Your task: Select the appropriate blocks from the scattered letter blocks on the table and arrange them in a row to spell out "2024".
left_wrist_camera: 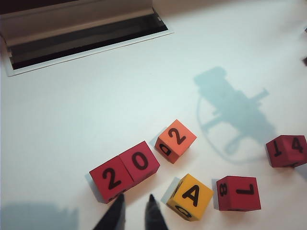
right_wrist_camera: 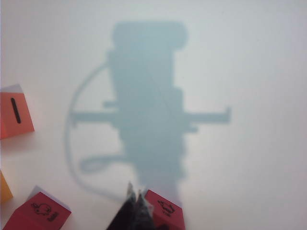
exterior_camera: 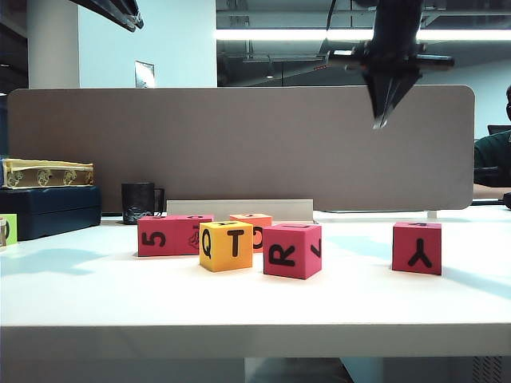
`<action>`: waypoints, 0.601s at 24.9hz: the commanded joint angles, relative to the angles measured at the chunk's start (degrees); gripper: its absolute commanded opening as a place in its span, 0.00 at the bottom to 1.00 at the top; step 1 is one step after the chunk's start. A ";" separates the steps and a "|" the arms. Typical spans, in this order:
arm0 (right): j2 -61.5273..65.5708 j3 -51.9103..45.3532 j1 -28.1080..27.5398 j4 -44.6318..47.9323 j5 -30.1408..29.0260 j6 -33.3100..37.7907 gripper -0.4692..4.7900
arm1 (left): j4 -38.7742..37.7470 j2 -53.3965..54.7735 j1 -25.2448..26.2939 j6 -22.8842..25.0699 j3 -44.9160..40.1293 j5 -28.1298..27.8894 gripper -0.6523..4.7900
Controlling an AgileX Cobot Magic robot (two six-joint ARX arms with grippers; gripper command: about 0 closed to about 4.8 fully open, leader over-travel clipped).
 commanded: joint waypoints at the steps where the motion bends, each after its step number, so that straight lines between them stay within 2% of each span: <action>1: -2.80 0.20 -0.98 0.35 0.20 0.09 0.09 | 0.90 -0.17 0.07 -0.24 0.11 0.26 0.22; 9: -8.15 0.13 -2.47 0.35 0.17 -0.44 0.09 | 2.84 0.09 0.00 -1.14 0.11 0.35 0.22; 12: -9.70 0.20 -2.47 0.39 0.17 -0.74 0.09 | 4.26 1.09 -0.24 -2.47 0.11 5.68 0.22; 15: -10.45 0.20 -2.47 0.55 0.13 -0.94 0.09 | 5.95 2.36 -1.38 -2.80 0.11 7.96 0.22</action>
